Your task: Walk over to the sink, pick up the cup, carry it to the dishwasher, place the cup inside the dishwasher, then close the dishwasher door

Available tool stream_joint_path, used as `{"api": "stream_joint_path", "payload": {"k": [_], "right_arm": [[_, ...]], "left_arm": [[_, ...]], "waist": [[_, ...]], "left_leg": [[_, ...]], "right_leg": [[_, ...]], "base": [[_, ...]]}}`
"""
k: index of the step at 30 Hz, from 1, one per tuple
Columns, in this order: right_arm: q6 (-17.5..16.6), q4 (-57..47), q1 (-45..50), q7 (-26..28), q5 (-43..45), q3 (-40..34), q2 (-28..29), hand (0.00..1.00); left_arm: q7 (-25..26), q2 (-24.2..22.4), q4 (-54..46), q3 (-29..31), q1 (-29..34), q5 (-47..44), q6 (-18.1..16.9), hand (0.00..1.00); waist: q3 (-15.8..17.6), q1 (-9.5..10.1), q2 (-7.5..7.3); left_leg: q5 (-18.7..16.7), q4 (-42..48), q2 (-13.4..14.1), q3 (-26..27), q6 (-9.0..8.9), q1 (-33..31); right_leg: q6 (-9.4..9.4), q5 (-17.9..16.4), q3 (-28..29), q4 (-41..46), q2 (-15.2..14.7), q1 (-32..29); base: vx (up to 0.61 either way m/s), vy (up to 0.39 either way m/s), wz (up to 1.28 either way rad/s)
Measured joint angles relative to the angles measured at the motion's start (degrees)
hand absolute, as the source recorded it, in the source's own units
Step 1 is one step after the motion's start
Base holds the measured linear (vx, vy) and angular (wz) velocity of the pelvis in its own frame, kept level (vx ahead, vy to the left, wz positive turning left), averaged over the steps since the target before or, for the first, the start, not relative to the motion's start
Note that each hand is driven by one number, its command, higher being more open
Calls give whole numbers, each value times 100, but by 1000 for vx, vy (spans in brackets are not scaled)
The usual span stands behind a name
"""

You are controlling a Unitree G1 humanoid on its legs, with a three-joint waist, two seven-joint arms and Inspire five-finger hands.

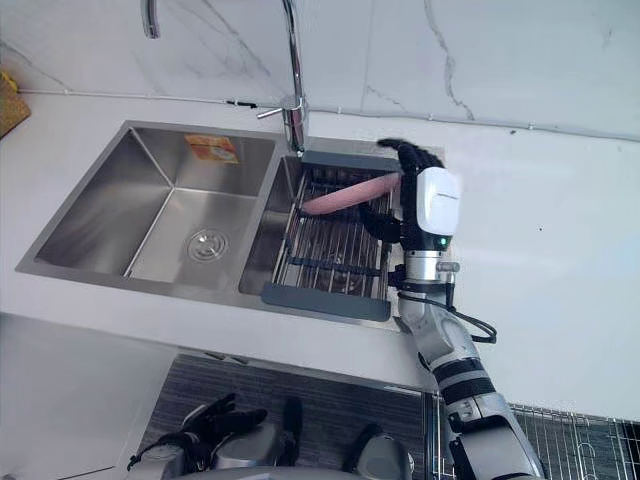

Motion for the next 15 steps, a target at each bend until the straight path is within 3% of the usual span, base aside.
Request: {"api": "stream_joint_path", "payload": {"k": [8,15], "right_arm": [[-44,-15,258,67,177,-15,364,100],[-70,63,330,887,343,88,386,100]], "left_arm": [[51,-1,35,19,9,-1,54,100],[51,21,33,37,64,-1,54,100]], "waist": [[-7,-24,-10],[-89,-28,-78]], "left_leg": [[-32,-32,-12,64,7,126],[71,-186,-68,-44,15,142]], "right_leg": [[28,-16,78,3,-12,68],[56,-35,-59,4,-79,84]], "base": [[19,-2,-6],[10,-1,9]]}}
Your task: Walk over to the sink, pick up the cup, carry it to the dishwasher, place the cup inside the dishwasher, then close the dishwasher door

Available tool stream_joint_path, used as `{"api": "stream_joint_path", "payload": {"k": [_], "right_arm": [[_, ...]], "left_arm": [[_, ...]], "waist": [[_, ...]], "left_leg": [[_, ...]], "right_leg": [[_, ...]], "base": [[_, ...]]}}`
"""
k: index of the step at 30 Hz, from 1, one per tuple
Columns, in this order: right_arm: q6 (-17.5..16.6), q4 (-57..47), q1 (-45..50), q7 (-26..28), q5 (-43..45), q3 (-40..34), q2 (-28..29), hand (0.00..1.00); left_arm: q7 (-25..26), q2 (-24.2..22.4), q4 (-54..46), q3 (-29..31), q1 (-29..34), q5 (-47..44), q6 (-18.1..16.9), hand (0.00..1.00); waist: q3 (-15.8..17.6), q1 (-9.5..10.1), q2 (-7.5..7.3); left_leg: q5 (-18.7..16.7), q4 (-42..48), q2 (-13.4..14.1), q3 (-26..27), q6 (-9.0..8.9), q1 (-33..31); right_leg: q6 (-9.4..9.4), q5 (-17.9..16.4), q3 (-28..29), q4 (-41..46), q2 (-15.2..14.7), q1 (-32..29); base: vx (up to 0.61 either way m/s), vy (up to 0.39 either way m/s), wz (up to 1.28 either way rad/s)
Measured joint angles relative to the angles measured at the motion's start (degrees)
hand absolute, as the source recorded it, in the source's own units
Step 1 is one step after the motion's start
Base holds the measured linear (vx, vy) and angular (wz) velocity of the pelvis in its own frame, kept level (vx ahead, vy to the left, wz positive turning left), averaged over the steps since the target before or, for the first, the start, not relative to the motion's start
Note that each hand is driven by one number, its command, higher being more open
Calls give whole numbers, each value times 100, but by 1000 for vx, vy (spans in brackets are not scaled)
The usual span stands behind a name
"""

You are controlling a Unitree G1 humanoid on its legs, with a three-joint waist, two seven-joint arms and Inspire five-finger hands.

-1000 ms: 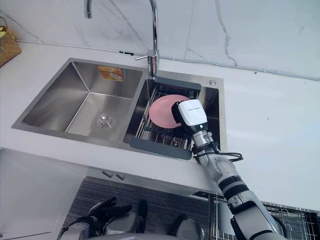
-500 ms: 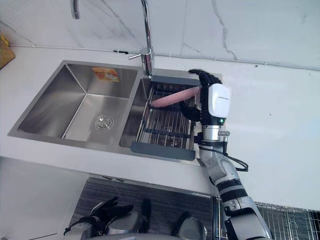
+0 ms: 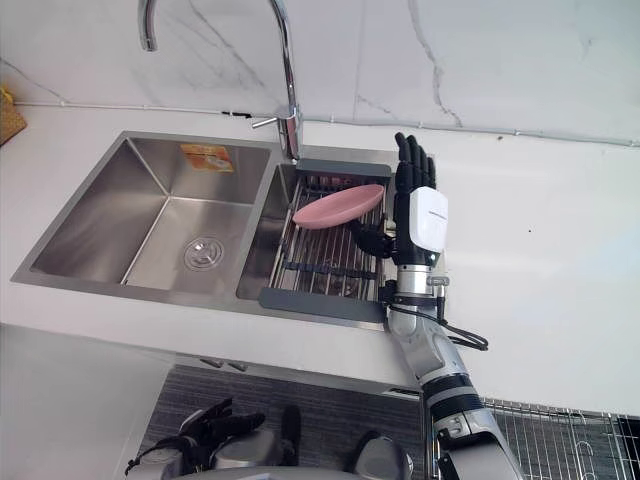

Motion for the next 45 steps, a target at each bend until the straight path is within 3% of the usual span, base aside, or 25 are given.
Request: {"api": "stream_joint_path", "payload": {"k": [5,11,17,18,21,25,32,45], "right_arm": [[27,164,-14,557,88,178,11,100],[98,316,-148,847,29,322,-6,100],[390,514,-453,1273,-291,738,-258,100],[440,573,-506,1351,-419,761,-270,0],[672,646,-573,1599,-532,796,-317,0],[739,783,-694,1686,-657,981,-465,0],[779,847,-840,1485,-1103,1074,-502,0],[838,851,-1047,1156,-1095,1059,-676,0]], "left_arm": [[-10,20,-2,40,32,0,0,100],[-14,44,-3,42,54,1,4,100],[-34,51,-16,38,54,1,19,100],[-36,51,-23,37,54,1,26,100],[-49,50,-49,33,52,0,50,100],[-69,51,-61,31,47,0,53,100],[-97,50,-75,35,47,1,53,100],[-112,48,-113,38,47,114,56,100]], "waist": [[-93,83,-89],[-140,89,-138],[-151,126,-153],[-152,134,-154],[-152,182,-155],[-155,234,-160],[-155,261,-160],[-154,261,-160]], "left_leg": [[33,-59,-17,-34,9,12],[36,-71,-28,-77,8,16],[51,-90,-33,-183,7,20],[51,-88,-33,-195,7,20],[51,-81,-33,-225,7,20],[51,-67,-33,-261,7,21],[55,-65,-33,-278,4,18],[54,-55,-29,-267,6,24]], "right_leg": [[20,11,-33,-24,-8,18],[38,24,-90,-48,-15,54],[35,26,-204,-97,-11,140],[35,26,-217,-99,-10,150],[34,27,-252,-98,-6,181],[32,26,-281,-101,-4,209],[28,27,-291,-101,-3,214],[23,24,-278,-98,2,215]], "base": [[30,-10,4],[14,-11,3],[9,-26,10],[10,-27,4],[12,-36,5],[5,-23,4],[1,-4,0],[6,-13,0]]}}
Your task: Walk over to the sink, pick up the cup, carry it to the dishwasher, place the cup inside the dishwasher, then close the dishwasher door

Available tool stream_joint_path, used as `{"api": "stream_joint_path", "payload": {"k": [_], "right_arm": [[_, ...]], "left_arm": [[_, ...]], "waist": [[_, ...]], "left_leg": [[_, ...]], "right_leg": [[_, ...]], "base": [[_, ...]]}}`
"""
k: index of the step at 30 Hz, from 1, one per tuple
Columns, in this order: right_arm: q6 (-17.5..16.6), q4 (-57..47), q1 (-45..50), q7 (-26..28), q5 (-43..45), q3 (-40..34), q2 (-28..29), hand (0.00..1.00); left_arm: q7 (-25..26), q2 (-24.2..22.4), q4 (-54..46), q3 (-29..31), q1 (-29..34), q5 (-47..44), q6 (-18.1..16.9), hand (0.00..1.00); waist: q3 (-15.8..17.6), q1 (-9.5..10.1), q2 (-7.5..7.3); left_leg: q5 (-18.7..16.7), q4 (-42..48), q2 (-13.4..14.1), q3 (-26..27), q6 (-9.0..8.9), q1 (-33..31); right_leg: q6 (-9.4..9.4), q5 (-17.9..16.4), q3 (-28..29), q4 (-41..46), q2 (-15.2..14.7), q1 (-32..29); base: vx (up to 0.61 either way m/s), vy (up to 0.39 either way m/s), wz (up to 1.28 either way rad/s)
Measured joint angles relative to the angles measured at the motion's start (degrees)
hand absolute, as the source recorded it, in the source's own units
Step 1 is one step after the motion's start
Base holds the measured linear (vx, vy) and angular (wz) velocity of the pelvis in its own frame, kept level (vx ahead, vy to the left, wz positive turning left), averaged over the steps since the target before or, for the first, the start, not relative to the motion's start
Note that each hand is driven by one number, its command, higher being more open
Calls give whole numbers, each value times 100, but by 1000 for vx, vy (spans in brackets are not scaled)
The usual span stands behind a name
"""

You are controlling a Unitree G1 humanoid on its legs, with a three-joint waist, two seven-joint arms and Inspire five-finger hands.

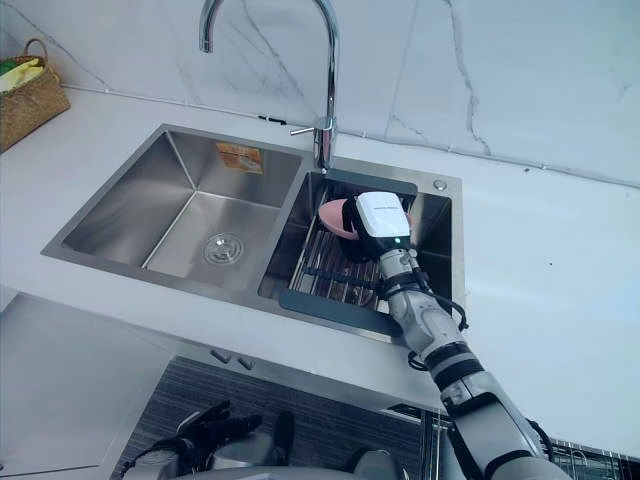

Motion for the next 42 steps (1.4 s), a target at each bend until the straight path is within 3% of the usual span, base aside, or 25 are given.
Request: {"api": "stream_joint_path", "payload": {"k": [9,24,30,34,35,36,37,38,39,40,41,42], "right_arm": [[-201,-238,3,-143,468,-112,-27,0],[-1173,-3172,1233,-318,717,-943,0,0],[-1143,-3705,1651,-118,671,-1041,-14,0],[-1030,-4030,1896,-81,677,-1351,-173,0],[-1009,-4083,1984,-84,679,-1488,-215,0],[-982,-4114,2006,-87,683,-1541,-236,0],[-954,-4176,2088,-117,684,-1679,-282,0],[-936,-4226,2207,-182,690,-1817,-303,0],[-907,-4255,2320,-291,699,-1964,-312,0],[-819,-4256,2365,-449,734,-2077,-317,0],[-794,-4257,2343,-495,736,-2094,-327,0],[-763,-4255,2317,-569,740,-2097,-404,0]], "left_arm": [[0,-2,-7,8,4,13,-4,100],[25,-30,178,171,46,172,-69,100],[20,72,229,160,29,478,-46,100],[9,177,279,166,-90,496,352,100],[8,210,333,163,-161,495,466,100],[8,206,356,161,-192,495,514,100],[19,233,485,202,-224,389,660,100],[29,263,525,221,-233,251,749,100],[71,274,527,227,-233,133,789,100],[199,286,535,230,-236,-49,794,100],[252,299,538,246,-256,-150,816,100],[324,274,657,385,-311,-323,818,100]], "waist": [[1,-21,0],[-3,-276,-16],[-102,-404,-199],[-108,-598,-369],[-112,-683,-369],[-117,-696,-365],[-123,-805,-395],[-124,-897,-394],[-126,-926,-397],[-145,-962,-438],[-146,-946,-465],[-156,-931,-425]], "left_leg": [[-19,2,11,105,12,35],[-238,-24,39,608,-1,288],[-263,-167,-21,1112,20,411],[-506,71,51,1729,35,355],[-603,205,194,1988,69,282],[-631,267,265,2128,82,209],[-677,376,347,2362,117,133],[-690,428,383,2436,123,103],[-700,467,427,2525,110,52],[-751,625,505,2694,61,-64],[-822,771,538,2788,9,-130],[-901,942,652,2821,-33,-237]], "right_leg": [[-1,-1,117,-5,14,-39],[-1,-29,584,104,52,-155],[3,-82,970,350,-4,-558],[-126,135,1119,339,114,-846],[-190,353,1067,111,263,-850],[-295,324,891,285,205,-914],[-596,7,281,1198,-114,-1107],[-677,-136,-90,1752,-350,-1104],[-726,-210,-365,2164,-566,-1070],[-811,-20,-680,2355,-829,-969],[-693,68,-714,2237,-797,-984],[-728,88,-884,2104,-644,-1032]], "base": [[1,-1,-5],[47,-15,-18],[6,19,-46],[-25,47,-87],[-39,48,-88],[-33,31,-106],[-11,30,-75],[16,28,-69],[33,3,-62],[35,-46,-69],[5,-81,-94],[-3,-87,-82]]}}
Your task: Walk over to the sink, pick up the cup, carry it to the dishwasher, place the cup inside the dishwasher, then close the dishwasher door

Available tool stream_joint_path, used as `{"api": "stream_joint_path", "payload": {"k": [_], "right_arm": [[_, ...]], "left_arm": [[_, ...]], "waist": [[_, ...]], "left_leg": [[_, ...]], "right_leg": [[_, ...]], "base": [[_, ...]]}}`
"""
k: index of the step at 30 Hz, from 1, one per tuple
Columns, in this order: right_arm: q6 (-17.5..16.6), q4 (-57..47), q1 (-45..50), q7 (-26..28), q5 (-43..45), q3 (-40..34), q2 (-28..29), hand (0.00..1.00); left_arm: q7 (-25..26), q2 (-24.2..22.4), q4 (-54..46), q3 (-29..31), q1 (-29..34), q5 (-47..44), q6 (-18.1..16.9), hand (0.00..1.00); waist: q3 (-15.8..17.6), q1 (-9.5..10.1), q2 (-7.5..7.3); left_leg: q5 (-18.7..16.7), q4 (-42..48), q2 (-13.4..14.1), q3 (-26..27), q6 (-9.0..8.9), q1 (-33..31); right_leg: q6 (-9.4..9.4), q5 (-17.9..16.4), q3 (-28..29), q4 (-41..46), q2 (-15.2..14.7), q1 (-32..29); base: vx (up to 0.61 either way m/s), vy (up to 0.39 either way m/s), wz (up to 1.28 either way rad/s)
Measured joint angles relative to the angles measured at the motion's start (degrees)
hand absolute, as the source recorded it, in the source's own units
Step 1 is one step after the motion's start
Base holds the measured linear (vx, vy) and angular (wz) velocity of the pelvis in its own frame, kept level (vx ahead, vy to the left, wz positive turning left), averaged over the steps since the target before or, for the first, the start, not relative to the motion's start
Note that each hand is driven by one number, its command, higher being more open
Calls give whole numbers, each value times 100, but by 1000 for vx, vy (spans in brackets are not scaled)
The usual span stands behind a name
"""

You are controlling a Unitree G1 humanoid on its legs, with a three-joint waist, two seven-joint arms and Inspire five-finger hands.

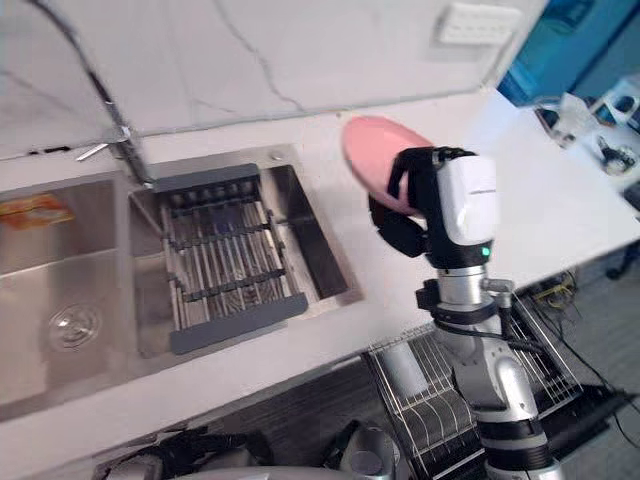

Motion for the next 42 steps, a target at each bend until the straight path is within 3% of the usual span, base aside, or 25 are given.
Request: {"api": "stream_joint_path", "payload": {"k": [1,4,6,7,9,13,19,23,27,32,34,36,37,42], "right_arm": [[7,0,0,-45,3,-1,-41,0],[10,0,0,-404,137,-68,-64,0],[3,16,38,-483,269,-195,-10,0],[-1,38,51,-483,330,-236,16,0],[-3,218,199,-486,459,-329,238,0],[-58,223,777,-459,457,-493,447,0],[-251,416,1310,-520,441,-1043,862,0],[-257,906,1512,-679,431,-1077,1089,0],[-258,1623,1594,-844,365,-1070,1354,0],[-209,2384,1503,-873,357,-912,1357,0],[-95,2482,1312,-870,437,-715,1318,0],[17,2646,898,-831,452,-444,1153,0],[42,2686,810,-818,452,-413,1105,0],[357,3092,377,-677,456,-467,691,0]], "left_arm": [[60,-24,60,43,-11,-99,0,100],[230,24,89,-162,-53,-142,-135,100],[417,-2,111,-130,23,-424,-266,100],[453,-2,119,-128,20,-497,-250,100],[575,-46,125,-68,13,-637,-240,100],[696,-60,97,31,30,-809,-237,100],[802,-123,-72,84,149,-1069,-258,100],[818,-183,-150,83,208,-1213,-275,100],[896,-298,-183,69,214,-1401,-295,100],[955,-395,-138,64,215,-1773,-294,100],[951,-406,-140,65,215,-1972,-369,100],[926,-428,-124,64,218,-2994,-321,100],[915,-460,-108,69,218,-3238,-257,100],[755,-543,-57,75,230,-3494,-186,100]], "waist": [[-3,3,5],[-3,-43,-29],[-6,-47,-45],[-5,-58,-43],[25,-72,4],[51,-122,36],[151,-233,170],[214,-299,264],[354,-329,462],[485,-306,671],[556,-231,707],[673,-61,797],[682,-35,822],[834,20,1077]], "left_leg": [[-5,-8,37,-1,-12,1],[7,31,259,377,-80,2],[-25,146,324,495,-116,-38],[-63,208,333,551,-129,-62],[-201,541,535,656,-137,-125],[-449,1054,829,755,-140,-250],[-596,1513,1106,783,-131,-411],[-608,1551,1126,801,-138,-451],[-618,1553,1105,879,-105,-455],[-618,1558,1080,888,-93,-440],[-591,1585,991,577,-118,-471],[-563,1552,768,-479,-168,-570],[-560,1491,709,-679,-180,-607],[-419,986,392,-881,-264,-698]], "right_leg": [[-6,3,-34,-79,68,-15],[28,24,40,-1171,665,99],[259,232,403,-2568,1226,416],[317,280,450,-2864,1315,488],[251,765,664,-3640,1683,703],[249,1082,859,-4273,1993,900],[220,1205,931,-4405,2132,907],[218,1212,947,-4389,2131,871],[92,1283,1016,-4320,2092,798],[75,1295,1051,-4317,2074,793],[71,1292,1161,-4300,2060,748],[16,1258,1423,-4244,2054,676],[17,1259,1466,-4205,2040,621],[78,1248,1307,-3960,1772,359]], "base": [[-24,-108,-102],[-24,-113,-102],[-45,-151,-105],[-70,-110,-69],[-120,-58,-56],[-163,-37,-32],[-83,70,-8],[-22,99,-4],[23,103,-7],[41,102,-4],[4,133,-29],[-29,111,-57],[-24,116,-33],[29,106,15]]}}
